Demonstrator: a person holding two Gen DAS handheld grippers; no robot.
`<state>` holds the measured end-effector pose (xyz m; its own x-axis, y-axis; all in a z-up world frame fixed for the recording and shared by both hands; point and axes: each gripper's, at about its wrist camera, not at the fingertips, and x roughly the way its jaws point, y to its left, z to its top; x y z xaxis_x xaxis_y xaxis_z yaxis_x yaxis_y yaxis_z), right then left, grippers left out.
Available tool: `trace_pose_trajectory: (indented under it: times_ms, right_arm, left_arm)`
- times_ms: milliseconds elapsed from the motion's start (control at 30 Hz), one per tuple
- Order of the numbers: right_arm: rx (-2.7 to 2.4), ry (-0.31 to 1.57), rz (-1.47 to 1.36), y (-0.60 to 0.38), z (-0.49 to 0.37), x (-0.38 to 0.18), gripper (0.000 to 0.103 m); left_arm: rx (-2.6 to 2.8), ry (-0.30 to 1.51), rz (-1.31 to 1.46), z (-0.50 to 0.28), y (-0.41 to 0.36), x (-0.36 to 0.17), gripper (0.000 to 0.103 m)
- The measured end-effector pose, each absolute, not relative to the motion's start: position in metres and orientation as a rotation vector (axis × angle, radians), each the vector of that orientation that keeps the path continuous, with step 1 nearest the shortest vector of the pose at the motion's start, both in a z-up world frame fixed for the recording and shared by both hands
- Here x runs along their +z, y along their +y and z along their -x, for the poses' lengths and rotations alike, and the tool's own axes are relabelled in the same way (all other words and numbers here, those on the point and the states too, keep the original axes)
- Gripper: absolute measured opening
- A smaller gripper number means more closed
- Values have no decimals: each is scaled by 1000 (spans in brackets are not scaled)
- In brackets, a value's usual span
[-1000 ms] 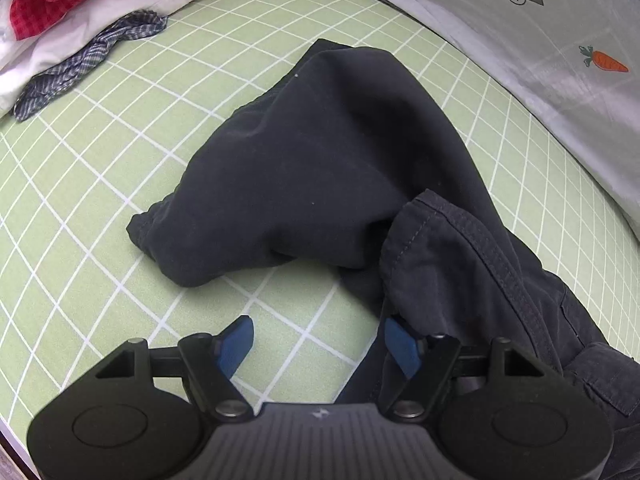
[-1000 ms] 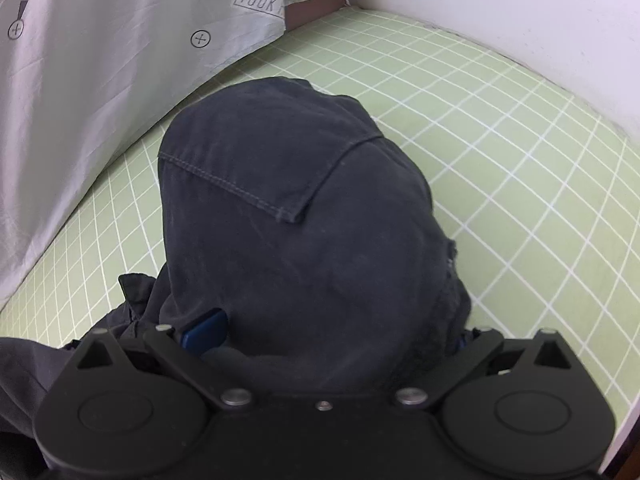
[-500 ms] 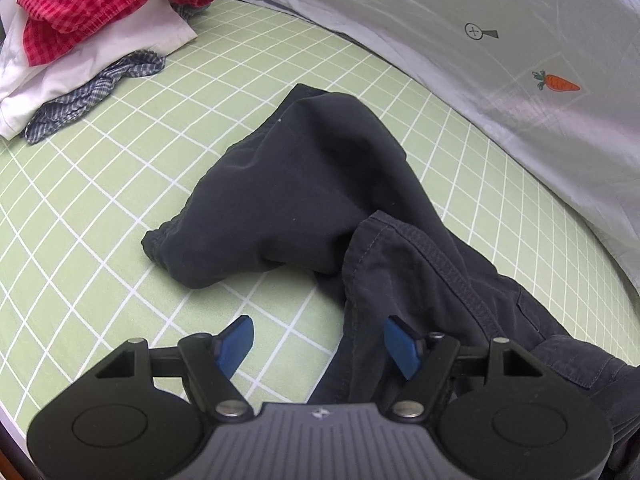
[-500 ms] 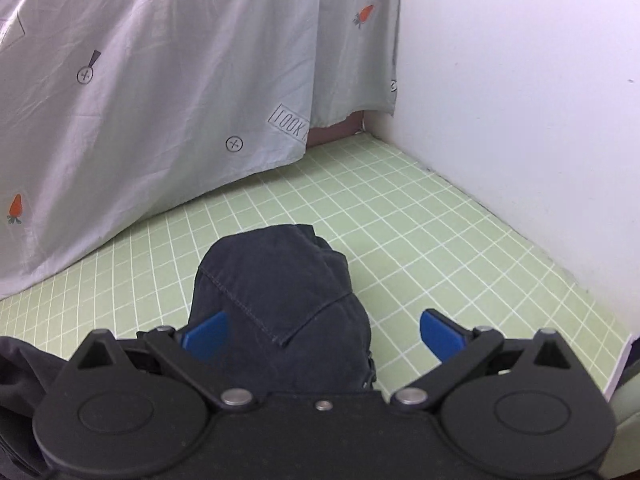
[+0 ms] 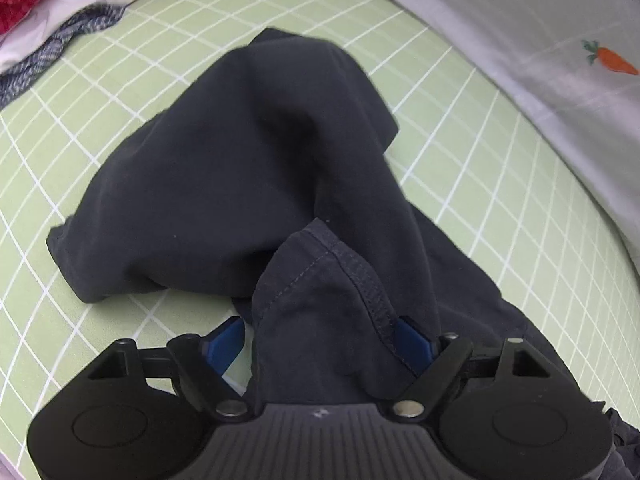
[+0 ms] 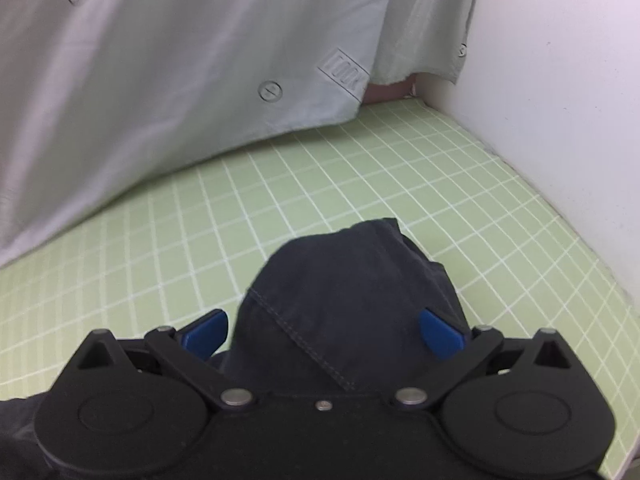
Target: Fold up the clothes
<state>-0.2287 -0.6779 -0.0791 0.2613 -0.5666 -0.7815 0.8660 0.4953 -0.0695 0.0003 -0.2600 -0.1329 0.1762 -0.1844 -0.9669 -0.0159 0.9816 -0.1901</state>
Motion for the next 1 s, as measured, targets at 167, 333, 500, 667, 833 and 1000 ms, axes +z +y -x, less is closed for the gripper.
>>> trace_pose_trajectory:
  times_ms: [167,333,500,667,833,1000]
  right_arm:
    - [-1050,880,-371,-684,208,-87,79]
    - [-999,816,-420,-703,184,-84,46]
    - [-938,702,-442,-731,138,-69,26]
    - [-883,531,-501,-749,118,-25,16]
    - [-914,445,-507,-720,179,1,14]
    - [-1013,579,-495,-683,270,-35,15]
  left_arm:
    - [-130,1348,229,-29,-269,-127,53]
    - [-167,1256,251,-71,-289,-109,26]
    - [-204,1163,272,-113,-309,-91,20]
    - [-258,1043,292,-150,-327,-59,17]
    - [-319,945,354,-122,-288,-16,14]
    - [-213,860,195,-54,-222,-14,12]
